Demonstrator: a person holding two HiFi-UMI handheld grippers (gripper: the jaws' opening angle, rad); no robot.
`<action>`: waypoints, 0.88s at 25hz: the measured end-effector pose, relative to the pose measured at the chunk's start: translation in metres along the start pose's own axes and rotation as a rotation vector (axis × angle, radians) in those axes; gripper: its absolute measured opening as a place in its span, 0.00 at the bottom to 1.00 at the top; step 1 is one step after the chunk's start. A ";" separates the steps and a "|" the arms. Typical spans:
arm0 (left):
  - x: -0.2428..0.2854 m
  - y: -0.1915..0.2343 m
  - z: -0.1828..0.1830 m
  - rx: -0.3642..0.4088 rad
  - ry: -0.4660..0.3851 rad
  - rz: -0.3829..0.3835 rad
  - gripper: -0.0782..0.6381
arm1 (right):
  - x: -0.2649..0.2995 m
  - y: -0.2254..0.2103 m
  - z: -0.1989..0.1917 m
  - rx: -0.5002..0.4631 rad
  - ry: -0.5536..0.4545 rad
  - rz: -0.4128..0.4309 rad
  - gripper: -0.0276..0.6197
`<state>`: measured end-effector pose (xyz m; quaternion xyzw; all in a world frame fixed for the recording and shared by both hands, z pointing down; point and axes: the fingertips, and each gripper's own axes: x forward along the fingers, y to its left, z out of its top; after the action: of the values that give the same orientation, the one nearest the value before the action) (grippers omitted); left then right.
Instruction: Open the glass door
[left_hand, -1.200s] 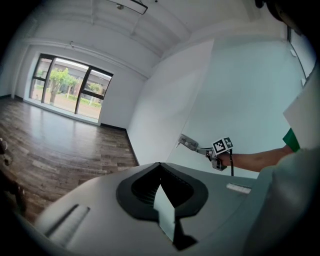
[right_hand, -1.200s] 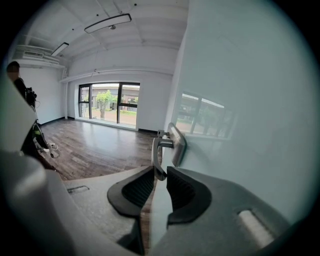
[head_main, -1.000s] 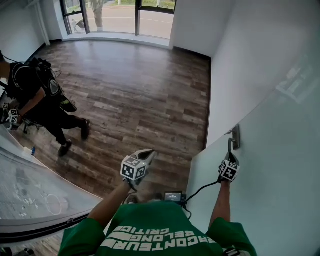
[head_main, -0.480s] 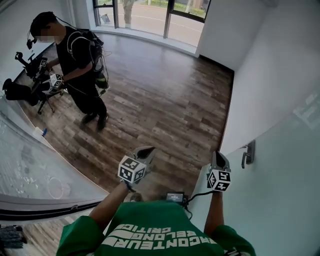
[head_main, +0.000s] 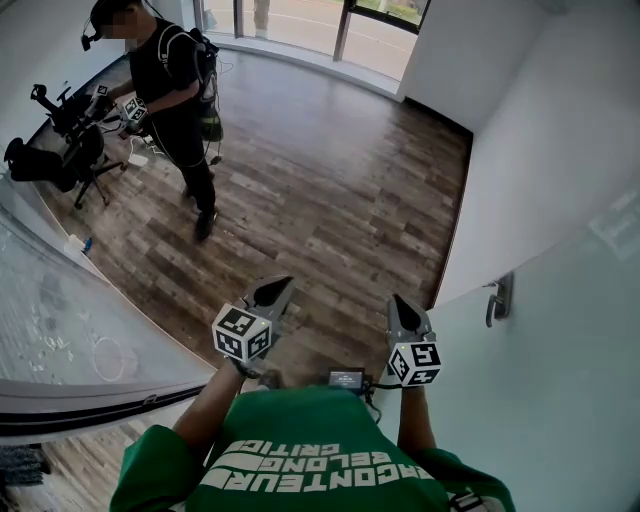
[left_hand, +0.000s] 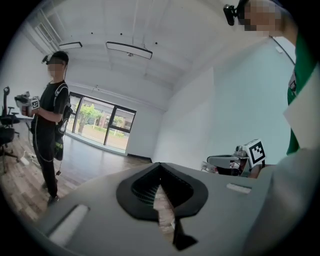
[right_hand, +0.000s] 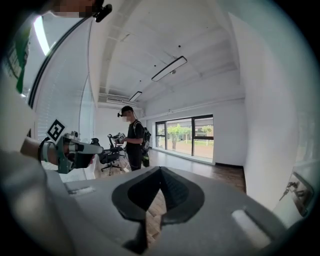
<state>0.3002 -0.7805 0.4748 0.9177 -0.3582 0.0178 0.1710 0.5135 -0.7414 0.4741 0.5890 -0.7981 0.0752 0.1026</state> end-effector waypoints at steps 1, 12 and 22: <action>-0.001 0.000 -0.001 -0.003 0.001 0.002 0.13 | 0.000 0.006 -0.003 -0.002 0.007 0.015 0.03; -0.010 -0.003 -0.007 -0.023 0.003 -0.003 0.13 | 0.003 0.046 -0.008 -0.035 0.022 0.100 0.03; -0.013 -0.001 -0.007 -0.031 0.007 0.001 0.13 | 0.005 0.051 -0.009 -0.052 0.044 0.114 0.03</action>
<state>0.2920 -0.7694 0.4793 0.9146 -0.3585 0.0156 0.1866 0.4640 -0.7285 0.4843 0.5380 -0.8295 0.0731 0.1310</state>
